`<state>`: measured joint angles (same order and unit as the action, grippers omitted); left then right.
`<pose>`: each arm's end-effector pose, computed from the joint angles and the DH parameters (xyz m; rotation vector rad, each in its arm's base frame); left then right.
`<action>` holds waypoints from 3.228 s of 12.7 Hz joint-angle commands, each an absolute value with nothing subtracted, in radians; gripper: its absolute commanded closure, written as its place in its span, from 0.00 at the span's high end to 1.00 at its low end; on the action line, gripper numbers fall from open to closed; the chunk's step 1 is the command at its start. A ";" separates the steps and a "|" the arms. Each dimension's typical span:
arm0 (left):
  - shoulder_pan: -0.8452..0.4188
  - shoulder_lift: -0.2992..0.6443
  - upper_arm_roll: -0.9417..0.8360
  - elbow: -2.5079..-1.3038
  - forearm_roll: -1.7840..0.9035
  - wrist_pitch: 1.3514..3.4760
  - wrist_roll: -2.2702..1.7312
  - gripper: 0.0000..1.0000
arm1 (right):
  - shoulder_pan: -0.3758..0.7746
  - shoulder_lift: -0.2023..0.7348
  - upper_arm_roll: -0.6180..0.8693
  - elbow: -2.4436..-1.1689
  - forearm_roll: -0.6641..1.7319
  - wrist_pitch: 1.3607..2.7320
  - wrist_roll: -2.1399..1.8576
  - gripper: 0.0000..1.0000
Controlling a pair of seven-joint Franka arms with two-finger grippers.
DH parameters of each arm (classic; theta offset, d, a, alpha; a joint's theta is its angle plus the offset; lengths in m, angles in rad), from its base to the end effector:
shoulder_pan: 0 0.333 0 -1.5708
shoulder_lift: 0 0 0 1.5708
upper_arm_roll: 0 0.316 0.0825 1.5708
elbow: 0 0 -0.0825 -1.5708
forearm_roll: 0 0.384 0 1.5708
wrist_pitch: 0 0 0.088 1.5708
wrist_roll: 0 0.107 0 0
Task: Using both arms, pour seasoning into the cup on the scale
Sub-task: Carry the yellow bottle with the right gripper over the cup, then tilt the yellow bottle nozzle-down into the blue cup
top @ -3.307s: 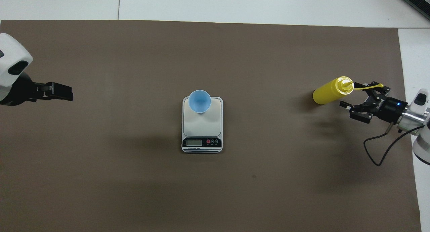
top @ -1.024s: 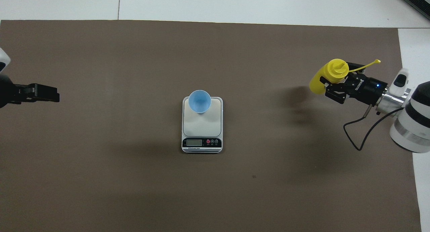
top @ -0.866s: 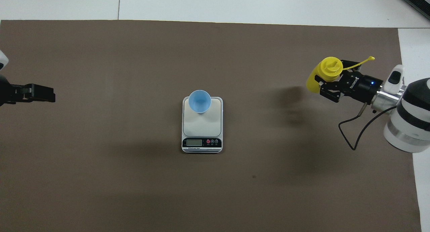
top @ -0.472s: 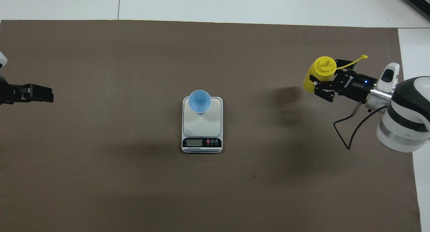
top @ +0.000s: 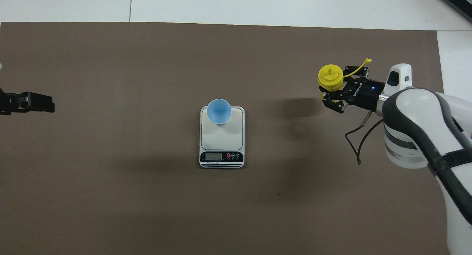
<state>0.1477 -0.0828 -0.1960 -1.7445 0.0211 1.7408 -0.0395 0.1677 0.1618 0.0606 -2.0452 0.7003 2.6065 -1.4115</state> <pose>0.5419 -0.0283 0.6015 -3.1055 0.0179 -0.1228 0.5974 0.1237 0.4015 -2.4194 -1.4786 -0.8457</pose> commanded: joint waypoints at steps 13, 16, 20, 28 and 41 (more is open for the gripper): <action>0.166 -0.106 -0.183 -1.756 0.031 1.720 -0.034 1.00 | 0.420 0.186 0.066 -1.937 -0.448 2.457 -0.608 0.17; 0.166 -0.106 -0.183 -1.756 0.031 1.720 -0.034 1.00 | 0.449 0.196 0.066 -1.924 -0.555 2.409 -0.548 0.12; 0.166 -0.106 -0.183 -1.756 0.031 1.720 -0.034 1.00 | 0.486 0.228 0.066 -1.901 -0.624 2.373 -0.531 0.06; 0.166 -0.106 -0.183 -1.756 0.031 1.720 -0.034 1.00 | 0.574 0.356 0.066 -1.756 -0.843 2.218 -0.391 0.01; 0.166 -0.106 -0.183 -1.756 0.029 1.720 -0.034 1.00 | 0.604 0.354 0.066 -1.773 -0.966 2.134 -0.406 0.01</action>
